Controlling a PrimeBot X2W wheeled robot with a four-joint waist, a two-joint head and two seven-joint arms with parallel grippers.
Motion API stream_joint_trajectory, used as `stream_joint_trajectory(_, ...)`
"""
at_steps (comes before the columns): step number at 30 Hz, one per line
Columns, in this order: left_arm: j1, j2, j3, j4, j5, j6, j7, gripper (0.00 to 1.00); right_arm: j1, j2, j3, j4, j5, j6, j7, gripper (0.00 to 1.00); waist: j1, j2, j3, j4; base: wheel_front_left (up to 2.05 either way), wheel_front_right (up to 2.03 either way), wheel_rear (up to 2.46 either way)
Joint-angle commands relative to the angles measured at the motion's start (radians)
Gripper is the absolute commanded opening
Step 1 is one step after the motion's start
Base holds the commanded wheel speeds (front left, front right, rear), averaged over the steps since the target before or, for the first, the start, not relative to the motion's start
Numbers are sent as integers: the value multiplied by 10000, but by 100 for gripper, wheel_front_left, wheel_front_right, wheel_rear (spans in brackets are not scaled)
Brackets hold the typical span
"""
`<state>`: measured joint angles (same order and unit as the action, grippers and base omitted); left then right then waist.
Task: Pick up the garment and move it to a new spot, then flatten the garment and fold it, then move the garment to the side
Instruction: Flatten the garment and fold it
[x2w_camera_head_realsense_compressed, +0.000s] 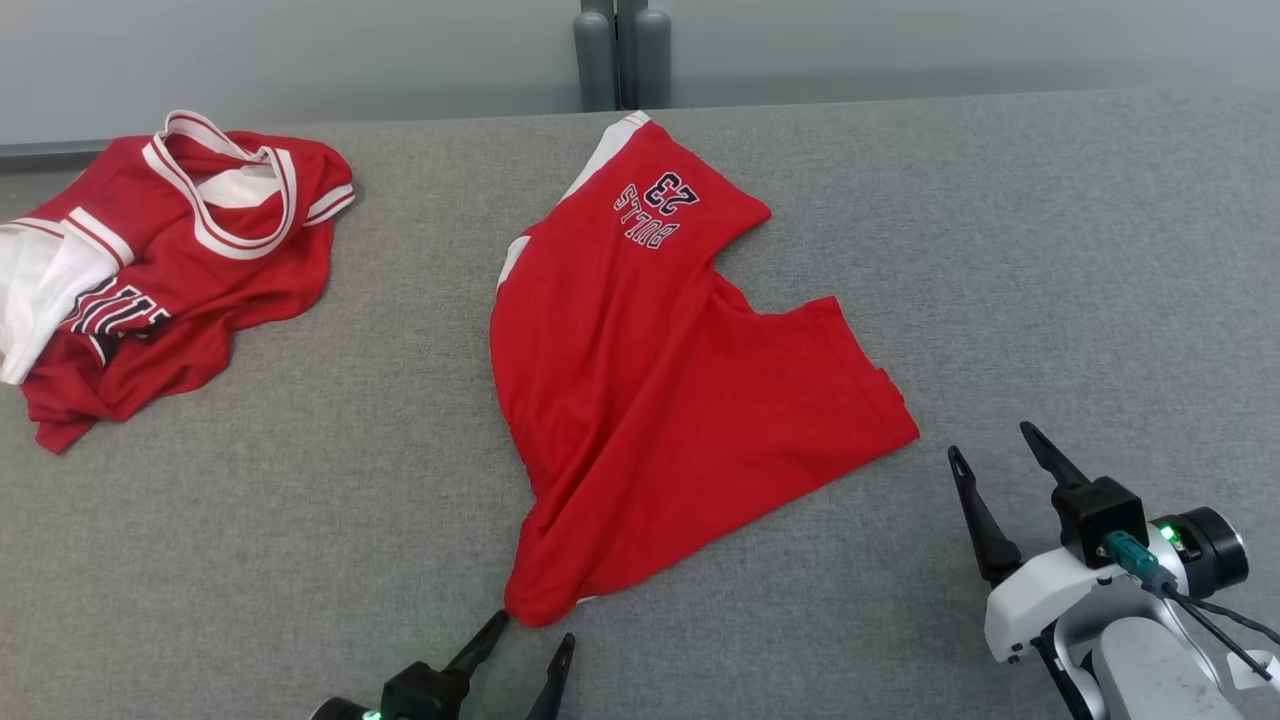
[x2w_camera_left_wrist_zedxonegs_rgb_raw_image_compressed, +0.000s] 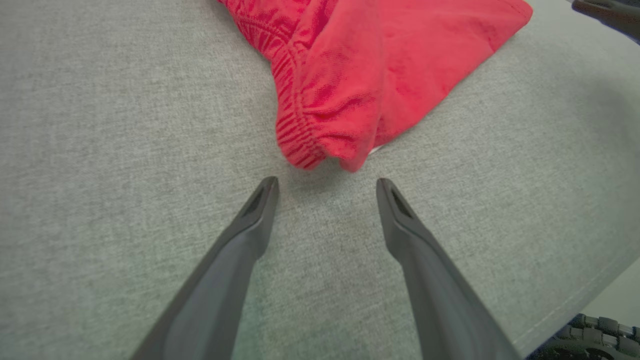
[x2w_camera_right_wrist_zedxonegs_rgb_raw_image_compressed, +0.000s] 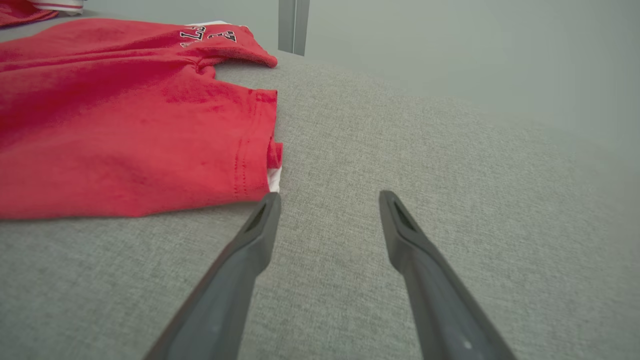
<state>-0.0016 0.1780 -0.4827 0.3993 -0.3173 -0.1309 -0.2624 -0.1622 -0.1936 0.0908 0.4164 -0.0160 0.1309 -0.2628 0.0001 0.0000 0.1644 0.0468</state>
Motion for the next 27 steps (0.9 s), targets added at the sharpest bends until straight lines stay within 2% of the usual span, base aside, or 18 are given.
stream_joint_trajectory(1,-265,142,-176,50,-68,3,-32,100,-209,-69,115,78,59,-2,-29,100,-1,0,143,87,0,0,0)
stream_joint_trajectory(5,-491,363,-676,96,-144,3,-32,100,-452,-212,400,310,196,-2,-28,100,-1,0,277,125,0,0,0)
stream_joint_trajectory(11,-917,484,-807,58,-82,3,-32,100,-883,-335,734,527,269,-3,-28,100,-1,0,538,201,0,0,0)
stream_joint_trajectory(27,-1361,189,-838,-380,-112,3,-32,100,-1213,-466,1546,726,818,-2,-28,100,-1,0,882,365,0,0,0)
